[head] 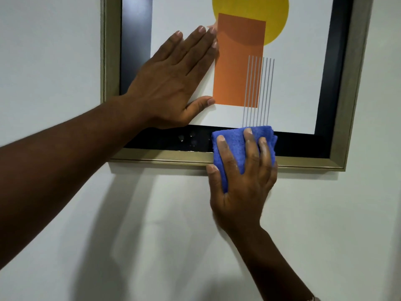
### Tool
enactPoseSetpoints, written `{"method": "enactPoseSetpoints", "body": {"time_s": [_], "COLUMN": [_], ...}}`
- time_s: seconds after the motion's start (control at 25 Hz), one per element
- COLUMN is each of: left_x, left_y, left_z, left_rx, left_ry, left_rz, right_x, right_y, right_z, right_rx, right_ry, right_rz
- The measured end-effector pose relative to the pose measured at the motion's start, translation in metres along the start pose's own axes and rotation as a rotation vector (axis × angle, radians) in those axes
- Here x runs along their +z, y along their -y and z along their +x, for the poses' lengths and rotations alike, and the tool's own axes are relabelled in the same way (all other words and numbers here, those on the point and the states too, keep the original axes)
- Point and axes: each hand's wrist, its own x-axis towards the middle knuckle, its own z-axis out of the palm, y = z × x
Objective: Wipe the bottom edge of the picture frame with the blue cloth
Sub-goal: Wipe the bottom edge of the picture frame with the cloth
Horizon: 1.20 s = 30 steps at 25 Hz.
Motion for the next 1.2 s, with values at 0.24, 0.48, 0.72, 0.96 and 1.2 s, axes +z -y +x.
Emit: {"method": "enactPoseSetpoints", "body": {"time_s": [0.24,0.48,0.72,0.96,1.2], "left_x": [-0.001,-0.003,-0.003,-0.009,-0.013], "left_y": [-0.001,-0.001,0.000,0.009,0.016], "left_z": [-0.001,-0.002,-0.004,-0.008,-0.013], "left_rx": [-0.037,-0.049,-0.045,0.008,0.020], "left_ry": [-0.022,-0.028,-0.011,0.060,0.074], "left_rz": [-0.007,0.002,0.005,0.014,0.015], "right_x": [0.001,-0.001,0.005,0.009,0.010], "right_y": [0.015,0.025,0.044,0.058,0.065], "right_z": [-0.001,-0.006,-0.004,-0.008,-0.008], "right_rx": [0.057,0.062,0.099,0.155,0.111], "right_ry": [0.005,0.029,0.018,0.005,0.034], "right_rz": [0.021,0.041,0.007,0.034,0.048]}}
